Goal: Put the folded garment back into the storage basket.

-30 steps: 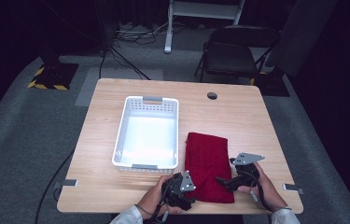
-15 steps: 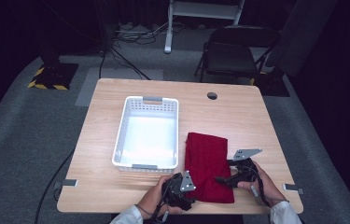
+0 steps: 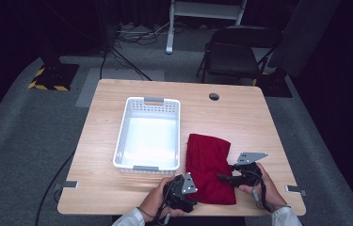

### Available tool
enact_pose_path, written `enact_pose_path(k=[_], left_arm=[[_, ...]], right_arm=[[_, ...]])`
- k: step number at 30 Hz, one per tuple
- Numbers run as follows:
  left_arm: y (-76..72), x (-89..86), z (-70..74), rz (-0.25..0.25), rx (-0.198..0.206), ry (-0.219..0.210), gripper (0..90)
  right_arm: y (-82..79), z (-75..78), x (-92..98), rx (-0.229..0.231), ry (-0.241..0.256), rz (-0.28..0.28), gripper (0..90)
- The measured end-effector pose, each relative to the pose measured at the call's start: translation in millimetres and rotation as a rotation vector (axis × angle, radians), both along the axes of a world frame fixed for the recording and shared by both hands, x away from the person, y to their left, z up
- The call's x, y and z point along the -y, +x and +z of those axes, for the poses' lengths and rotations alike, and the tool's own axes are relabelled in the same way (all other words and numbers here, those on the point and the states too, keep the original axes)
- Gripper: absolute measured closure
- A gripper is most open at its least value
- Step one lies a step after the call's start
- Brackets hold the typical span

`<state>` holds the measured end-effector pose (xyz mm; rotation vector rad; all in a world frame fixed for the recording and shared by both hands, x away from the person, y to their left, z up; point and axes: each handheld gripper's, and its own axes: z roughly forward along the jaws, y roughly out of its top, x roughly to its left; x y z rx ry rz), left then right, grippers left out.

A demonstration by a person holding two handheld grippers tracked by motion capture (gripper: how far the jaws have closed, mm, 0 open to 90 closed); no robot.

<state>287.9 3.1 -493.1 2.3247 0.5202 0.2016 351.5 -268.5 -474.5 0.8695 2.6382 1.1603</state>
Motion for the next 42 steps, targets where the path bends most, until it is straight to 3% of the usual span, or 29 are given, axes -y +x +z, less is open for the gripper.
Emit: enact_pose_path(k=[6, 17, 24, 42], left_arm=[[-1.4, 0.1, 0.6, 0.036, 0.024, -0.004, 46.1], [-0.5, 0.3, 6.9, 0.035, 0.054, 0.006, 59.7], [0.9, 1.6, 12.2, 0.013, 0.074, 0.022, 63.0], [11.2, 5.2, 30.8, 0.006, 0.088, -0.012, 66.0]], right_arm=[[-7.2, 5.6, -3.7, 0.062, -0.027, -0.014, 60.3], [-10.3, 10.8, -2.5, 0.078, -0.011, -0.035, 63.3], [-11.0, 13.8, -0.7, 0.079, -0.001, -0.033, 64.6], [-12.1, 28.5, 10.0, 0.12, 0.019, -0.078, 65.2]])
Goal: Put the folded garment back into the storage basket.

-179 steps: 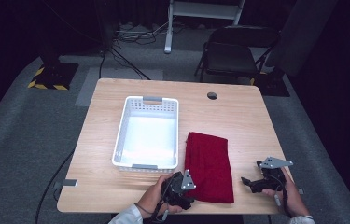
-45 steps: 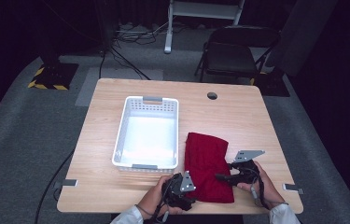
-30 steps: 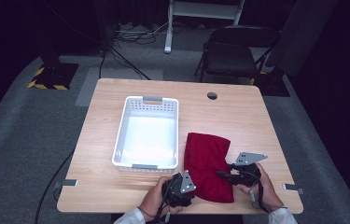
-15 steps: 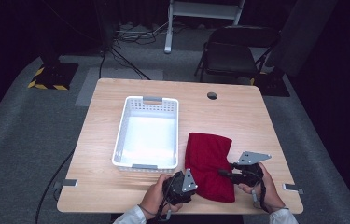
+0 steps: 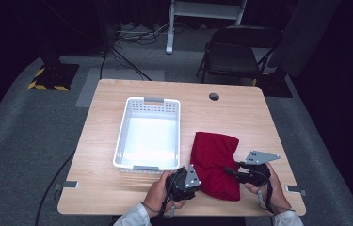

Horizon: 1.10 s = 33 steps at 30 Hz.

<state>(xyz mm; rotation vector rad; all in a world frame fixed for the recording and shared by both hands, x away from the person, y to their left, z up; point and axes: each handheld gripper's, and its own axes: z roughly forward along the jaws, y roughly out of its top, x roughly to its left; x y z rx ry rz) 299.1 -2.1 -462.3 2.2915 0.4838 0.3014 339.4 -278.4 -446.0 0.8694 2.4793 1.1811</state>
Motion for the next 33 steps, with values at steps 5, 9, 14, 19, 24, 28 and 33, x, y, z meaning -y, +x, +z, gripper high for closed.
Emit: enact_pose_path(k=[5, 9, 14, 19, 24, 28, 33], left_arm=[[2.1, 3.6, 2.5, -0.008, 0.005, 0.011, 66.8], [4.9, 5.4, 4.7, -0.006, 0.007, 0.009, 66.8], [8.4, 6.6, 6.8, 0.005, 0.007, -0.003, 66.8], [10.7, 7.5, 11.6, 0.008, 0.018, -0.01, 66.8], [12.6, 8.3, 18.9, 0.017, 0.033, -0.019, 66.8], [13.3, 9.8, 25.3, 0.018, 0.052, -0.014, 66.8], [16.2, 10.9, 32.7, 0.018, 0.065, -0.014, 66.8]], right_arm=[[-0.4, 3.5, 1.2, 0.011, -0.01, -0.008, 65.3], [0.3, 6.1, 2.0, 0.017, -0.015, -0.016, 65.4], [1.7, 9.8, 2.4, 0.028, -0.021, -0.027, 65.4], [2.8, 15.6, 3.3, 0.04, -0.021, -0.034, 65.4], [4.0, 23.5, 4.2, 0.058, -0.02, -0.039, 65.4], [5.2, 30.0, 4.8, 0.068, -0.021, -0.041, 65.4], [6.4, 38.8, 5.3, 0.087, -0.022, -0.047, 65.4]])
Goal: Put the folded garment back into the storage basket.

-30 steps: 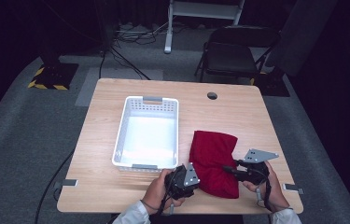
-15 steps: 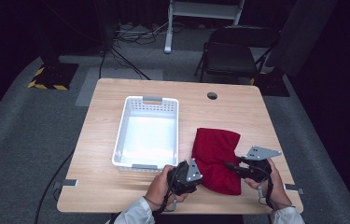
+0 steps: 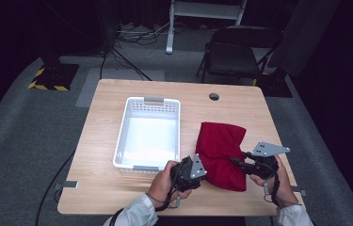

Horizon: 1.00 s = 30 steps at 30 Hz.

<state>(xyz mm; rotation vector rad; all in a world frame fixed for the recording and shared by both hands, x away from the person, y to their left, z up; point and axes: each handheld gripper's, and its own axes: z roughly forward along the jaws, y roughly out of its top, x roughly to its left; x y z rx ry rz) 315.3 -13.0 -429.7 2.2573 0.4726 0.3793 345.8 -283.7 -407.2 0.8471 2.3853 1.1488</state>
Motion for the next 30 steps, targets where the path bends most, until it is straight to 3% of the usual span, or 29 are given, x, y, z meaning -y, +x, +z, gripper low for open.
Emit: enact_pose_path(k=[16, 30], left_arm=[[5.6, -0.8, 19.1, 0.007, 0.035, -0.008, 66.9], [10.7, -8.1, 28.5, 0.034, 0.058, -0.053, 67.5]], right_arm=[[4.1, 20.2, -0.9, 0.039, 0.0, -0.006, 65.4], [12.4, 32.7, -5.1, 0.052, 0.011, 0.001, 65.4]])
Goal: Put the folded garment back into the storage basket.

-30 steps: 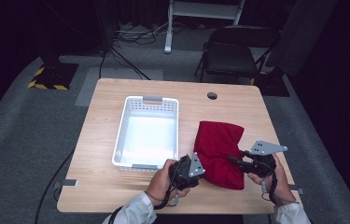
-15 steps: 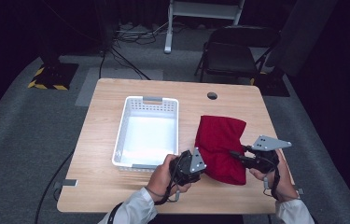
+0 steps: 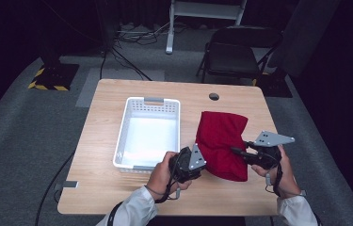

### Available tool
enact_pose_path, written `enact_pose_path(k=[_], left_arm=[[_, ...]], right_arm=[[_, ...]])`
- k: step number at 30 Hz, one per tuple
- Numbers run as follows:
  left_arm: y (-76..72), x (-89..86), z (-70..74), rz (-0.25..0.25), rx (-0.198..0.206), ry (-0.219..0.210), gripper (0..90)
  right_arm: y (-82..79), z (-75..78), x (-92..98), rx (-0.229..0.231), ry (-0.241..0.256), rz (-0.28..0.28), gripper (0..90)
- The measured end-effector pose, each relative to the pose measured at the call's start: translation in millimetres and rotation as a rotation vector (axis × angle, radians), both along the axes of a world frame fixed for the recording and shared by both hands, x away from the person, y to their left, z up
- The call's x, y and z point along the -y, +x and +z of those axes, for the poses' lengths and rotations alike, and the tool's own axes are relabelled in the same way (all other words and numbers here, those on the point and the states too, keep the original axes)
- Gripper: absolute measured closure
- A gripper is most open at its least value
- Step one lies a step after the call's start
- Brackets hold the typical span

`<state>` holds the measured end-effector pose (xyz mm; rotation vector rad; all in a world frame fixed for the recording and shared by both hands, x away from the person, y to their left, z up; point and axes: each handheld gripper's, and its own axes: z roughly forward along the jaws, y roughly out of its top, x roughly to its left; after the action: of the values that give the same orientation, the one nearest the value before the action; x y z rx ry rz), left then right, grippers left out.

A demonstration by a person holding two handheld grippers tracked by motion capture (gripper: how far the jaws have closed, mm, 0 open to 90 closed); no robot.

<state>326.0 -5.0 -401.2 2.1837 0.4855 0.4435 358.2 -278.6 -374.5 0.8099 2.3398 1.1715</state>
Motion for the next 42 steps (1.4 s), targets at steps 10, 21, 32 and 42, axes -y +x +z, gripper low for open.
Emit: enact_pose_path(k=[10, 21, 32, 42], left_arm=[[1.2, -10.0, 4.4, 0.025, 0.014, -0.004, 67.7], [2.5, -28.2, 8.9, 0.06, 0.021, -0.019, 67.7], [2.5, -39.6, 10.1, 0.085, 0.025, -0.032, 67.8], [1.4, -47.4, 10.4, 0.102, 0.022, -0.03, 67.8]], right_arm=[[4.3, 5.6, -10.8, 0.011, 0.002, 0.009, 65.4], [11.2, 10.8, -30.0, 0.03, 0.002, 0.03, 65.4], [16.3, 14.7, -44.3, 0.04, -0.002, 0.044, 65.4], [20.1, 14.7, -52.8, 0.035, 0.004, 0.057, 65.4]])
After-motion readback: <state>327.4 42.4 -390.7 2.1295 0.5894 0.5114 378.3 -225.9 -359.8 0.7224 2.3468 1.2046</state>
